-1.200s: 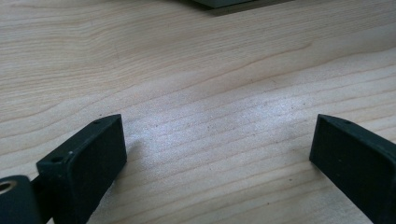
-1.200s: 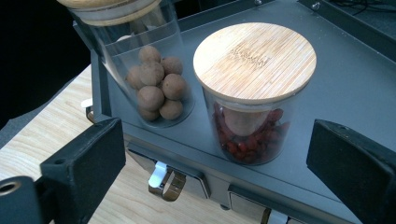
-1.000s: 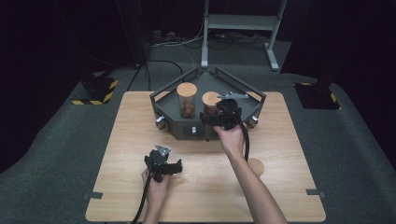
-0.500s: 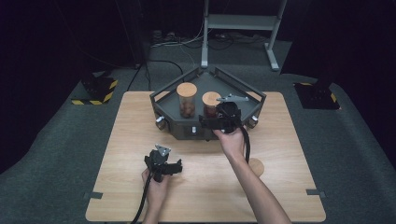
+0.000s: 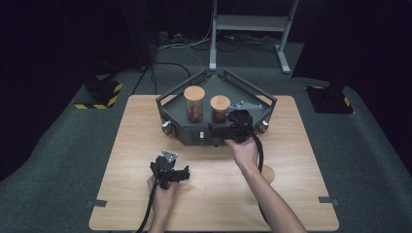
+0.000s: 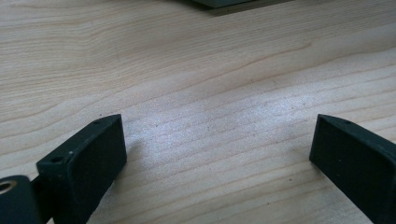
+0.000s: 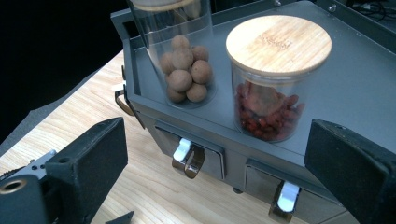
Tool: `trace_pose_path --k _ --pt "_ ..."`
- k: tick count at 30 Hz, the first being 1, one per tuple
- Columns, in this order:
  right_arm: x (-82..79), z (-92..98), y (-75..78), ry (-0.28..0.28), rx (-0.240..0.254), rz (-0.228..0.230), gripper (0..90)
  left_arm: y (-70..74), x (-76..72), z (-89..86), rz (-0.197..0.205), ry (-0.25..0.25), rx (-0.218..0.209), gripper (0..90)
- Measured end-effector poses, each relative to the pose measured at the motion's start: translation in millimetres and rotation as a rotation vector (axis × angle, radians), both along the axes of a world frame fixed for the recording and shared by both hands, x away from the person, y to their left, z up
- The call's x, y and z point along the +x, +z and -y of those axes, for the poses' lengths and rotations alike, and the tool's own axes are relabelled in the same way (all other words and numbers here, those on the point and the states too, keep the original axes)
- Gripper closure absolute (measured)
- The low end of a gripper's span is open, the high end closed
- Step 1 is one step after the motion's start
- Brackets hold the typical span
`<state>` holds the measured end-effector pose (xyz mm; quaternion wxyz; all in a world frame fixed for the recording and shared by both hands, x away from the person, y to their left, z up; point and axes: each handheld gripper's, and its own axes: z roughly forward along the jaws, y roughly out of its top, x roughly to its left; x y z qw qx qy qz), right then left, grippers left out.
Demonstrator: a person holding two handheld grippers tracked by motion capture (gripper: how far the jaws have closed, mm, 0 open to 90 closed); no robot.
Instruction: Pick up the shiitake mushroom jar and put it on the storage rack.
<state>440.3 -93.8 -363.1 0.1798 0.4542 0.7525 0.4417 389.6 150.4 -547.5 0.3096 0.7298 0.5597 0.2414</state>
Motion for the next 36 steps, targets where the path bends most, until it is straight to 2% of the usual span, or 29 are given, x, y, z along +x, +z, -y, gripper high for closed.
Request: trace_pose_path --k 6,13,36 --pt "-4.3 6.3 -2.6 -0.002 -0.005 0.012 7.0 0.0 0.0 0.0 0.000 -0.001 0.000 3.8" --pt "-7.7 15.0 -7.2 0.001 -0.004 0.006 6.9 0.0 0.0 0.0 0.000 -0.001 0.001 3.8" --pt "-24.1 47.6 -19.0 0.034 -0.054 0.037 7.0 0.0 0.0 0.0 0.000 -0.001 0.001 3.9"
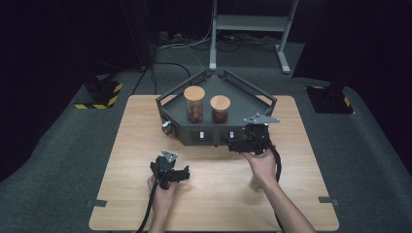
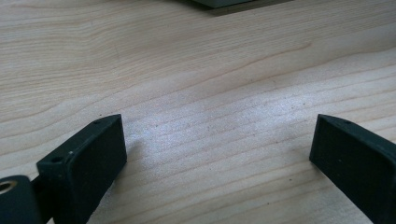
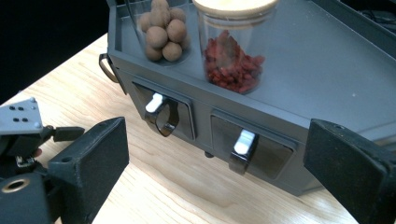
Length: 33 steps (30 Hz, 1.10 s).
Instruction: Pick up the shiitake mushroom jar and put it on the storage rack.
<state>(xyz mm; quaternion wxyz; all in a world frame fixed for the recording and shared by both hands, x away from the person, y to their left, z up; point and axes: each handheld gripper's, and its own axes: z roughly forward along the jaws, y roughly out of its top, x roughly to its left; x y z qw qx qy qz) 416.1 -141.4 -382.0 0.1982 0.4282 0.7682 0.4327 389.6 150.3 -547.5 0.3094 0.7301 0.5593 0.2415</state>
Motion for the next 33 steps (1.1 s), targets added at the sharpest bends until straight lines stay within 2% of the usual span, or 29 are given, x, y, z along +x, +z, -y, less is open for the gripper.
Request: trace_pose_path --k 9,28,33 --pt "-7.0 17.9 -10.0 0.000 0.024 0.014 7.1 0.0 0.0 0.0 0.000 0.000 0.000 3.9" --pt "-21.0 45.0 -29.0 0.004 0.003 0.031 7.1 0.0 0.0 0.0 0.000 0.000 0.000 3.9" --pt "-23.7 50.9 -35.0 -0.003 0.010 0.028 7.0 0.0 0.0 0.0 0.000 0.000 0.000 3.8"
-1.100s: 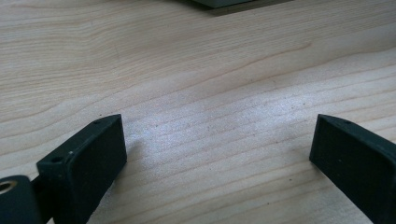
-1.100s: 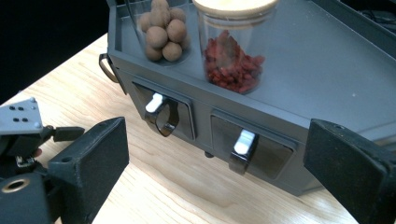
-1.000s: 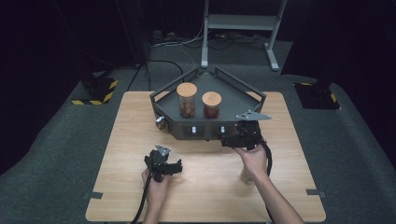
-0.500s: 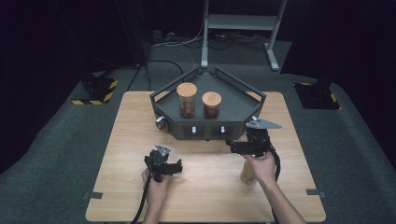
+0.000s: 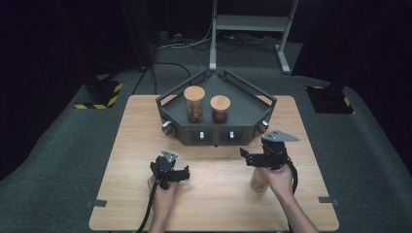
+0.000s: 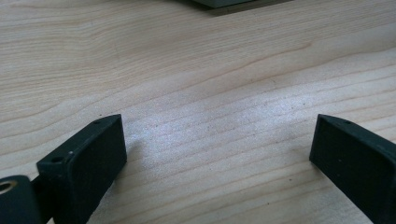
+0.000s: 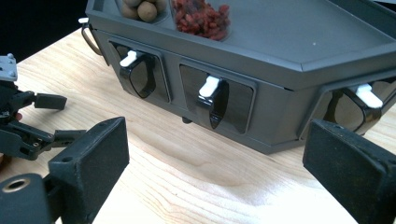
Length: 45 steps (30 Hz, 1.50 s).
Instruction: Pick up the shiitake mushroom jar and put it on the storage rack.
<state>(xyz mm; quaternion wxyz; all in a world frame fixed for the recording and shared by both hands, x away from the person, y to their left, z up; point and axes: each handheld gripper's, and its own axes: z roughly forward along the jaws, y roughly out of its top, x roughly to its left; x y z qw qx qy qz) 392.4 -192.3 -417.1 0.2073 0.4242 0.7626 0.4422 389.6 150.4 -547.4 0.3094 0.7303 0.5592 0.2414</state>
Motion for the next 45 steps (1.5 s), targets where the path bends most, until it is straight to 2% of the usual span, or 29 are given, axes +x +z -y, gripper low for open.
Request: trace_pose_path --k 5,10,20,29,45 --pt "-5.2 7.1 -4.3 0.003 0.025 0.007 6.9 0.0 0.0 0.0 0.000 0.000 0.000 3.8" --pt "-11.4 11.9 -9.9 0.007 0.028 0.012 6.9 0.0 0.0 0.0 0.000 0.000 0.000 3.9" --pt "-21.7 21.8 -28.3 0.000 0.048 -0.009 6.8 0.0 0.0 0.0 0.000 0.000 0.000 3.9" --pt "-30.1 23.7 -40.0 0.004 0.027 -0.013 6.8 0.0 0.0 0.0 0.000 0.000 0.001 3.8" --pt "-43.6 33.0 -65.4 -0.022 0.048 -0.045 6.5 0.0 0.0 0.0 0.000 0.000 0.001 3.8"
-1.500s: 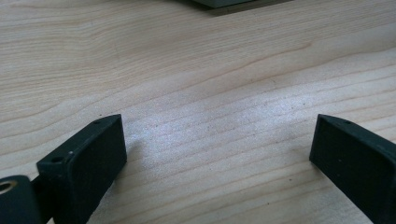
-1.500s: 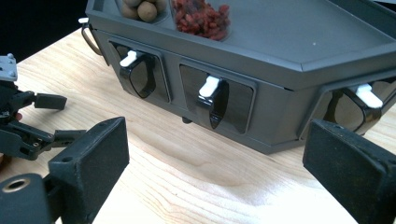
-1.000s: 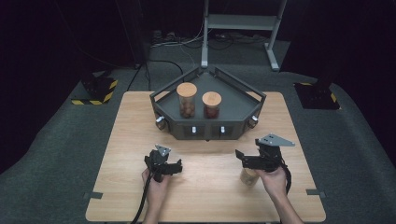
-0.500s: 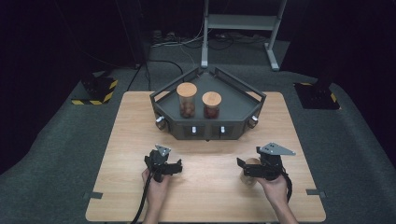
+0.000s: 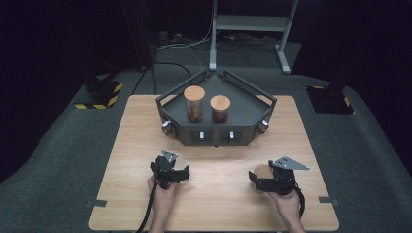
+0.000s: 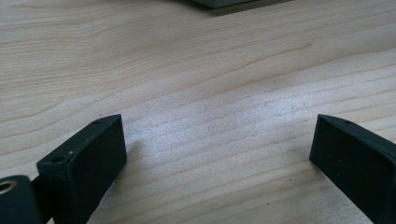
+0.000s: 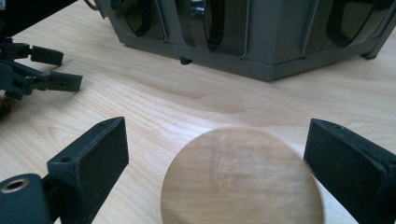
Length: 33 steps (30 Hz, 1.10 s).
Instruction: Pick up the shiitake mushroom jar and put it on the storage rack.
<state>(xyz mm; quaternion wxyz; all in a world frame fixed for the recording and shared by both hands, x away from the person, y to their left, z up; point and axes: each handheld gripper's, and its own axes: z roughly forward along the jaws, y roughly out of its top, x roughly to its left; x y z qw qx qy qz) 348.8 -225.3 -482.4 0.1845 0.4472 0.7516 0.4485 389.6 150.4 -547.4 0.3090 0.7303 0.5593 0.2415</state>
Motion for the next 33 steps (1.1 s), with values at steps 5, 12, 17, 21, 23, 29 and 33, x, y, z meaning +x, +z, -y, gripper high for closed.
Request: trace_pose_path --k 5,12,17,21,23,29,33 --pt "-1.1 0.2 -8.0 -0.008 -0.030 -0.004 6.7 0.0 0.0 0.0 0.000 0.000 0.000 3.8" --pt "-3.5 -1.8 -19.1 -0.009 -0.071 -0.016 7.0 0.0 0.0 0.0 0.000 0.000 0.000 3.8" --pt "-5.0 -2.4 -25.6 -0.013 -0.076 -0.025 8.1 0.0 0.0 0.0 0.000 0.000 0.000 3.8" --pt "-4.3 -0.6 -31.7 -0.020 -0.077 -0.043 9.4 0.0 0.0 0.0 0.000 0.000 0.000 3.8" --pt "-4.4 0.2 -34.3 -0.026 -0.079 -0.046 10.2 0.0 0.0 0.0 0.000 0.000 0.000 3.8" --pt "-5.7 -0.3 -41.9 -0.031 -0.104 -0.053 12.7 0.0 0.0 0.0 0.000 0.000 0.000 3.8" --pt "-6.7 -1.9 -44.6 -0.037 -0.126 -0.048 14.2 0.0 0.0 0.0 0.000 0.000 0.000 3.9"
